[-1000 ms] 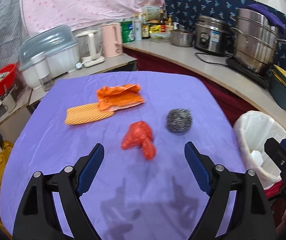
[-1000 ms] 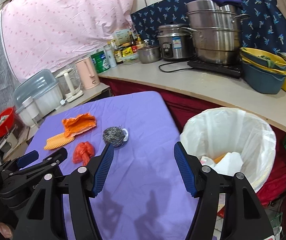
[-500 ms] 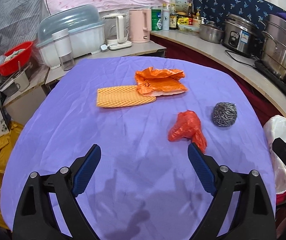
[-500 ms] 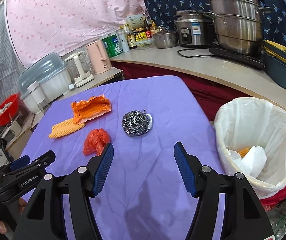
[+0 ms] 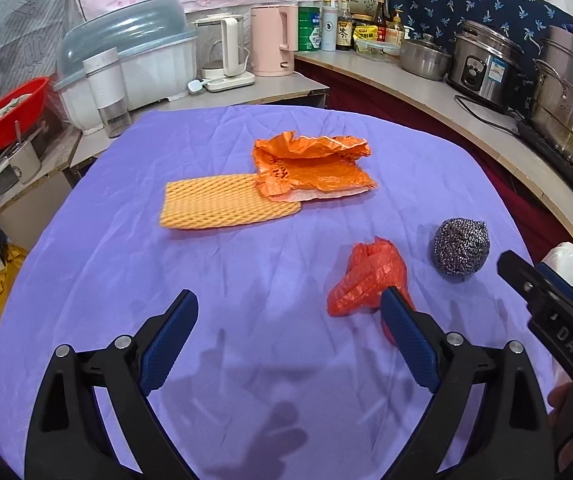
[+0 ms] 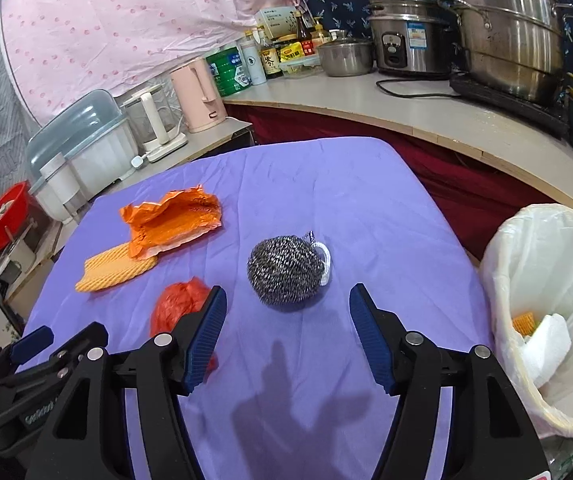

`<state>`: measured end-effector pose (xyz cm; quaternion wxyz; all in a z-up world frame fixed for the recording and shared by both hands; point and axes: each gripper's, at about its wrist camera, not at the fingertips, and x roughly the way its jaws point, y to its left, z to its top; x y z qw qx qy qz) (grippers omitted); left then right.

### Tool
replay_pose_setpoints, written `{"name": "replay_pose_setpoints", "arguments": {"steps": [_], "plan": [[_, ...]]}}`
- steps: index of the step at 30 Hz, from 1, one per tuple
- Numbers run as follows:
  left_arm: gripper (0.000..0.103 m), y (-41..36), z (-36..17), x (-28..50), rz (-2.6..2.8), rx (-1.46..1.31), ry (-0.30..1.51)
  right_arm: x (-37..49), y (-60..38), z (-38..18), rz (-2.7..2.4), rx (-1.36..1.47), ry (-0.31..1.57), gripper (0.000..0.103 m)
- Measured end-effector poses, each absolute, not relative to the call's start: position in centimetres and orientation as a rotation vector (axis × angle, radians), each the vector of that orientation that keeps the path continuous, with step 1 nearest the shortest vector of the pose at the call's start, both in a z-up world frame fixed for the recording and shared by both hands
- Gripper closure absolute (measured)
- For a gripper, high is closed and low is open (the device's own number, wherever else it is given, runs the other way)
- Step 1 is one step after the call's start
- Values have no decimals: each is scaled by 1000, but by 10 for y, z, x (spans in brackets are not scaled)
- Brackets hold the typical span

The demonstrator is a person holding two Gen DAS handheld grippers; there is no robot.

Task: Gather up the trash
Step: 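Grasp the red plastic bag with the left tool while the right tool grasps the steel wool scrubber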

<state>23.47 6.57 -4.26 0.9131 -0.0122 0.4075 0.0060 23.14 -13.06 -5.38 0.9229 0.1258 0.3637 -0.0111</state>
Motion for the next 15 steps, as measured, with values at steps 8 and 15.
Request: {"name": "replay_pose_setpoints", "arguments": {"steps": [8, 15], "plan": [[13, 45, -59, 259, -18, -12, 867, 273, -131, -75, -30, 252, 784, 41], [13, 38, -74, 270, -28, -11, 895, 291, -128, -89, 19, 257, 804, 39]]}}
